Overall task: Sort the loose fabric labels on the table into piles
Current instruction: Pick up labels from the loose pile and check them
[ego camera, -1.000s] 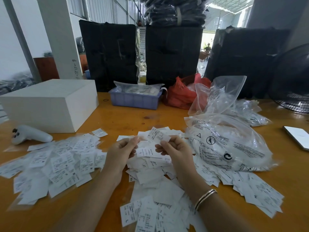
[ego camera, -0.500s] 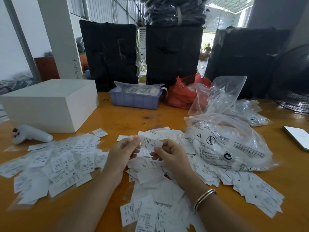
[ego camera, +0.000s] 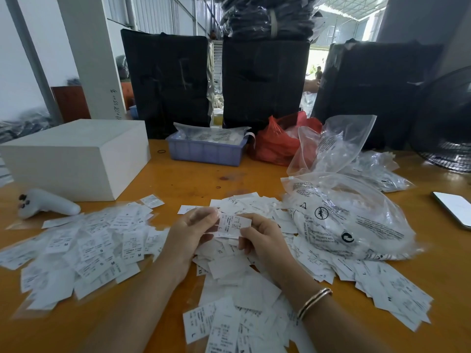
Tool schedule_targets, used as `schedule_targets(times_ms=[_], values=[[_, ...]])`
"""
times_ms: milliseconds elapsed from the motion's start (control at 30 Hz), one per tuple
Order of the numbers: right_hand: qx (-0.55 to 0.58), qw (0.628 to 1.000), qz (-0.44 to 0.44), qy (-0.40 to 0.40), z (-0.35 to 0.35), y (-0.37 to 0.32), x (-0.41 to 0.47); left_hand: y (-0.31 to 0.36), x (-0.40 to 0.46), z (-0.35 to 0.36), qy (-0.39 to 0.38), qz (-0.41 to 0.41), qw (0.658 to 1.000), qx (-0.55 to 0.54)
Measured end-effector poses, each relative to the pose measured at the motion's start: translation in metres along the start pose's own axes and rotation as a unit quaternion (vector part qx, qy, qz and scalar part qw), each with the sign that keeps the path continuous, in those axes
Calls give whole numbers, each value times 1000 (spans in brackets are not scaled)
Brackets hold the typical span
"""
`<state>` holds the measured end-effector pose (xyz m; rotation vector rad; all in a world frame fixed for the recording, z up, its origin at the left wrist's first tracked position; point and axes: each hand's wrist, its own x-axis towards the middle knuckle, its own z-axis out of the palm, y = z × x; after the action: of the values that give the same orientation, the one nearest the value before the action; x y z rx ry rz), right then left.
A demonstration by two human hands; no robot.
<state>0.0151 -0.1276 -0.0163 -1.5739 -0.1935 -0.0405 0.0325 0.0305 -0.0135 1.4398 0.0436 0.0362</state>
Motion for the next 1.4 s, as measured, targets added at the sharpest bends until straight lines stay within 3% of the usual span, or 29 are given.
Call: schedule_targets(times_ms=[433,633,933,1100,1233,1400], values=[[-19,1000,9,-23,2,5,1,2,-5,1,10,26,999,20],[-6,1000,-27,-1,-2,1,-2,2,-7,4,-14,41,995,88],[36,999,-25,7,-3,-2,-3,2,-6,4,-16,10,1000,10],[1,999,-17,-42,0,-1,-3,-1,-9,7,-66,43,995,65],[24,999,-23,-9,-2,-2,-2,1,-4,3,-23,42,998,26],[-72,997,-34,13,3,0,-1,0,-7,5,-42,51,995,77]])
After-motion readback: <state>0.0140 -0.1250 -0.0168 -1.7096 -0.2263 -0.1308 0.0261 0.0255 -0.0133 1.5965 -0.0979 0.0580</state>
